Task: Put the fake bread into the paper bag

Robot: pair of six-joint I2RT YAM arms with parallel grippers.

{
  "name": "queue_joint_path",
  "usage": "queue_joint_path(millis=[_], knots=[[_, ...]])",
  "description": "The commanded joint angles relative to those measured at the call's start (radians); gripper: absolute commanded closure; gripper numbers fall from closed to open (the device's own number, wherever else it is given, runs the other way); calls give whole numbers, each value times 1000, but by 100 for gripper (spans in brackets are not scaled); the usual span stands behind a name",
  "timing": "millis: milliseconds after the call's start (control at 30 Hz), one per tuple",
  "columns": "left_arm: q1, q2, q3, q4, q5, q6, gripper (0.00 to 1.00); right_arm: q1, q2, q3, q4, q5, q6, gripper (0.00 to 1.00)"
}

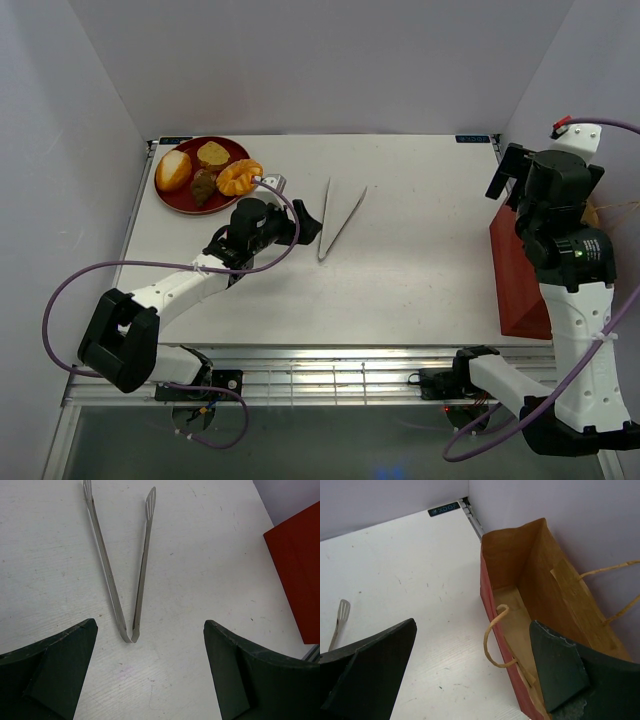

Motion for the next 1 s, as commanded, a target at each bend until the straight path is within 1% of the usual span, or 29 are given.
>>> queue_joint_path(millis=[0,67,100,367,600,667,700,733,767,833,867,900,933,967], knots=[[-4,-10,9,9,25,2,2,-5,-4,-57,-28,29,31,0],[-4,-11,10,8,32,0,2,-5,-1,-85,-31,23,39,0],[-4,-13,10,0,34,0,2,-7,1,-96,-31,12,40,3],[-3,-8,49,-112,-34,14,2,-7,19,-156,-30,-17,53,11],[-3,2,53,-132,-80,3,2,-10,36,-191,-4,-26,54,21],[-3,13,49,-120,-83,3,2,-13,45,-191,5,-28,54,25],[-3,21,46,-115,-86,5,2,-15,48,-188,10,-30,54,31],[-3,30,47,-110,-86,9,2,-15,54,-186,13,-31,54,34],[-3,53,49,-103,-86,14,2,-18,58,-182,13,-34,57,41],[-4,87,78,-109,-78,31,2,-19,64,-174,27,-43,59,48],[-6,120,89,-110,-75,38,2,-21,64,-174,33,-49,59,53],[-6,134,111,-113,-74,48,2,-22,70,-173,42,-60,62,64],[-12,149,124,-116,-84,55,2,-24,76,-168,44,-66,64,69],[-16,177,136,-120,-90,63,2,-25,79,-164,44,-74,67,79]])
